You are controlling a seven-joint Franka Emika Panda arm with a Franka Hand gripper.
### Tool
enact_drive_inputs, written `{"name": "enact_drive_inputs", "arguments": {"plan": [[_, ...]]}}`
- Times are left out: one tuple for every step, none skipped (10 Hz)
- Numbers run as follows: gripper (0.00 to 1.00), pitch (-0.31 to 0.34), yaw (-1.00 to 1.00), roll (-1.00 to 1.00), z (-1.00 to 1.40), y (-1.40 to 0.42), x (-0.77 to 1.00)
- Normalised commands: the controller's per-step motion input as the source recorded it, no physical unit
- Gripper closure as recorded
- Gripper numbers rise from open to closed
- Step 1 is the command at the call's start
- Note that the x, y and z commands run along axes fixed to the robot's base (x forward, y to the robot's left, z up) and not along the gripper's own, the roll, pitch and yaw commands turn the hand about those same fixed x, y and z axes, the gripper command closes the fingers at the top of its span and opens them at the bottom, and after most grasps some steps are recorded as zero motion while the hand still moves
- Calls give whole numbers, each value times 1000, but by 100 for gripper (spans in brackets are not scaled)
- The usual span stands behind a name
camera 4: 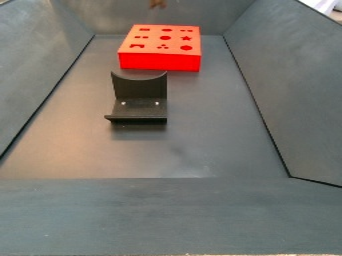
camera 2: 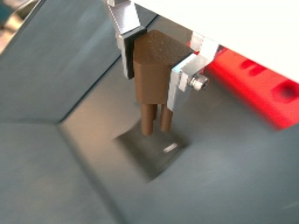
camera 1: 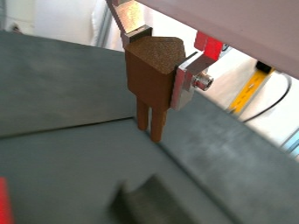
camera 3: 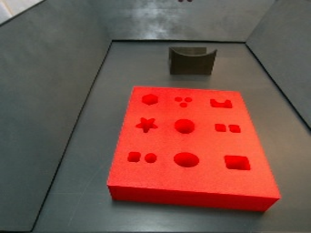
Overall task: Pick up the 3 prong object. Move up. Place the 3 prong object on the fixture. Regrasp the 3 prong object. Move to above the board. Insert the 3 prong object.
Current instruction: Move to above the board.
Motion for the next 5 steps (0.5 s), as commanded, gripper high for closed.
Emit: {"name": "enact_drive_inputs", "arguments": {"plan": [[100,-10,-263,-1000,356,-1000,-577],[100,3,-261,-1000,362,-1000,-598],[100,5,-252,-1000,373,-1000,-641],[100,2,-246,-1000,376,-1000,-664],[100,-18,-218,-970,300,-767,-571]]}}
